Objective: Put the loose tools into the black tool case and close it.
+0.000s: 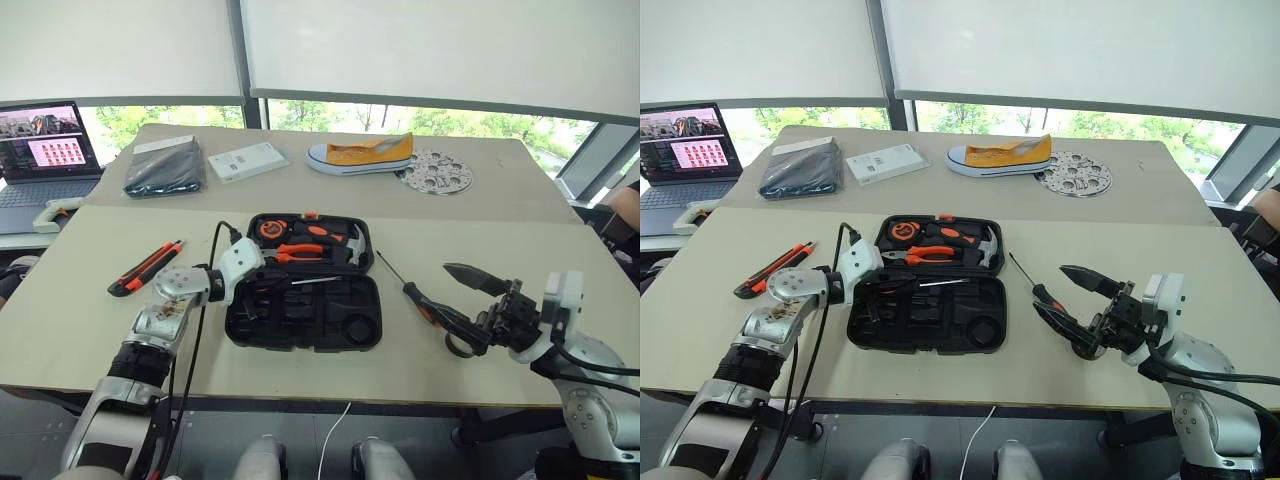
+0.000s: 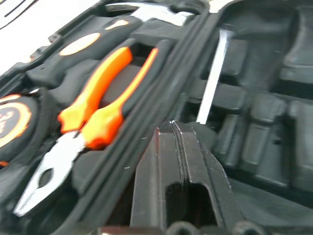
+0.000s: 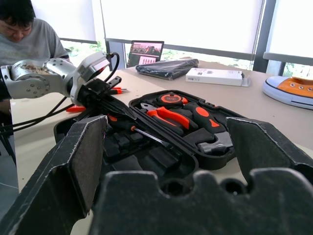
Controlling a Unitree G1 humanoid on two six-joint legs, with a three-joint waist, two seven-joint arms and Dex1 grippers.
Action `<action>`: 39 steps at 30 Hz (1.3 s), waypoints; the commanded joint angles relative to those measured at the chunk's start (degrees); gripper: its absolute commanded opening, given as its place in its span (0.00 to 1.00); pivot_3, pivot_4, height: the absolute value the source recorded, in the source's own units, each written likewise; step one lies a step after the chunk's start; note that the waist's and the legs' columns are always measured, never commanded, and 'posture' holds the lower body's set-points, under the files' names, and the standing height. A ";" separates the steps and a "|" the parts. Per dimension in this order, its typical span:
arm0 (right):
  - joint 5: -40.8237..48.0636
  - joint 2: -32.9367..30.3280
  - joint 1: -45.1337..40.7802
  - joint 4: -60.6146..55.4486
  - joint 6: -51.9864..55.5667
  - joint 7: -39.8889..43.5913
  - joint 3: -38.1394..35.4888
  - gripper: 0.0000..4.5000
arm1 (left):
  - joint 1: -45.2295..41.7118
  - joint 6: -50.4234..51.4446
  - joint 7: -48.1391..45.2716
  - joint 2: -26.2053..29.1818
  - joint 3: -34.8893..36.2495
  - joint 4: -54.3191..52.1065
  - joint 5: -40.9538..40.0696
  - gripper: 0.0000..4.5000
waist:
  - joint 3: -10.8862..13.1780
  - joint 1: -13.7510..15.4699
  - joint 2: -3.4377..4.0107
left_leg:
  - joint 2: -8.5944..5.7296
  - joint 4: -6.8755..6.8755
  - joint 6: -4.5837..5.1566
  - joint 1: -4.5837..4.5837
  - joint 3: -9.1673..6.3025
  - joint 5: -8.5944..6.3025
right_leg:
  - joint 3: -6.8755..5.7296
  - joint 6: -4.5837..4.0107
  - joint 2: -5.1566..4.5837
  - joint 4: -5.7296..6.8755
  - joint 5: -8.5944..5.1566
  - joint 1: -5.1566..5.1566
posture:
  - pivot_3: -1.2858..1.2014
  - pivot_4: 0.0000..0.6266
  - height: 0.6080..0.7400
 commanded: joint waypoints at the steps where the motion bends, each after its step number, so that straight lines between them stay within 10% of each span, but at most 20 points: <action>1: 0.20 0.35 0.37 -1.23 -0.31 -0.67 -1.65 1.00 | 1.24 0.85 1.40 0.20 -4.43 1.09 5.38 0.00 | -0.10 -0.01 0.07 | 0.00 0.00 0.00 0.04 0.00 0.00 | 0.00 0.00 0.00 -0.01 0.00 0.04 | 0.52 0.24 1.00; 17: -1.31 2.29 0.81 -3.33 -0.25 -4.33 -0.43 1.00 | 0.57 -3.54 2.41 -2.34 -2.90 3.19 4.73 0.00 | -0.80 0.12 0.60 | -0.01 0.00 0.00 0.33 0.00 0.00 | 0.03 0.37 -0.01 -0.02 -0.22 0.31 | 0.52 0.24 1.00; 30: -3.70 0.22 10.44 -3.67 -2.31 -5.55 -8.37 1.00 | 7.99 -3.68 -18.28 7.66 16.78 -6.21 -22.74 0.97 | -0.73 -0.70 0.49 | 0.04 -0.01 0.00 -0.10 -0.01 -0.01 | 0.02 -0.05 0.03 -0.06 0.02 -0.10 | 0.52 0.24 1.00; 39: -18.66 2.04 19.87 2.21 -9.42 -11.98 -10.05 1.00 | 29.40 -6.25 -22.75 10.27 23.62 -15.50 -27.58 0.99 | -0.71 -0.83 0.49 | 0.42 -0.03 -0.01 0.04 0.08 -0.02 | 0.00 -0.19 0.01 -0.08 -0.42 -0.11 | 0.52 0.24 1.00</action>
